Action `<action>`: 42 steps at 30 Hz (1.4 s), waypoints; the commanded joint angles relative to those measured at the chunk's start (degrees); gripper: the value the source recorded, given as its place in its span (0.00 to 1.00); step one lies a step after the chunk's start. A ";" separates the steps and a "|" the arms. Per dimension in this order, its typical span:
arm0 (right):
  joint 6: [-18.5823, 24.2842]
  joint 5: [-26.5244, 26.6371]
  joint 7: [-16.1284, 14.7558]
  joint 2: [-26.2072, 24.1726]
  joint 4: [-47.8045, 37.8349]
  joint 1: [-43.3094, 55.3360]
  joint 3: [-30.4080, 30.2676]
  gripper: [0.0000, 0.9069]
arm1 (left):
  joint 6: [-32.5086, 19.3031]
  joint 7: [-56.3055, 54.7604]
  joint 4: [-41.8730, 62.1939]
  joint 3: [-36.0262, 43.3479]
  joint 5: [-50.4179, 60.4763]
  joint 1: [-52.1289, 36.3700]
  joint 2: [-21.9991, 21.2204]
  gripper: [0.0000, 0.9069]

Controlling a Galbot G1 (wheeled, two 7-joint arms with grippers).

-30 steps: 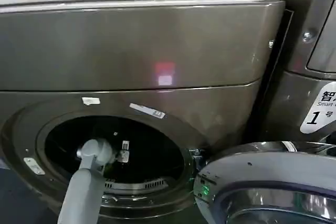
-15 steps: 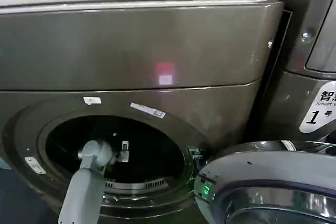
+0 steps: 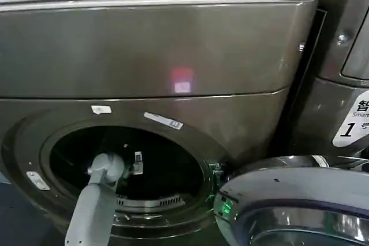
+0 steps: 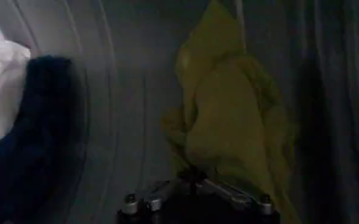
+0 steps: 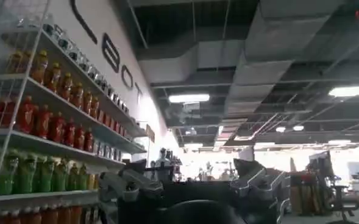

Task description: Grasp the clothes from the dryer.

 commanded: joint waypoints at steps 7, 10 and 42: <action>1.44 -1.95 -0.39 0.23 0.15 0.04 -0.60 1.00 | 17.68 -44.89 -2.57 -0.45 -22.81 -1.06 -4.67 0.00; 1.59 -1.86 -0.20 0.30 0.00 0.08 -0.81 1.00 | 17.31 -53.62 -3.19 -0.84 -27.95 -0.06 -5.70 0.00; -0.48 -1.78 0.70 0.74 0.71 0.27 -0.46 1.00 | 15.48 -74.82 -6.86 -1.41 -52.69 0.24 -12.20 0.00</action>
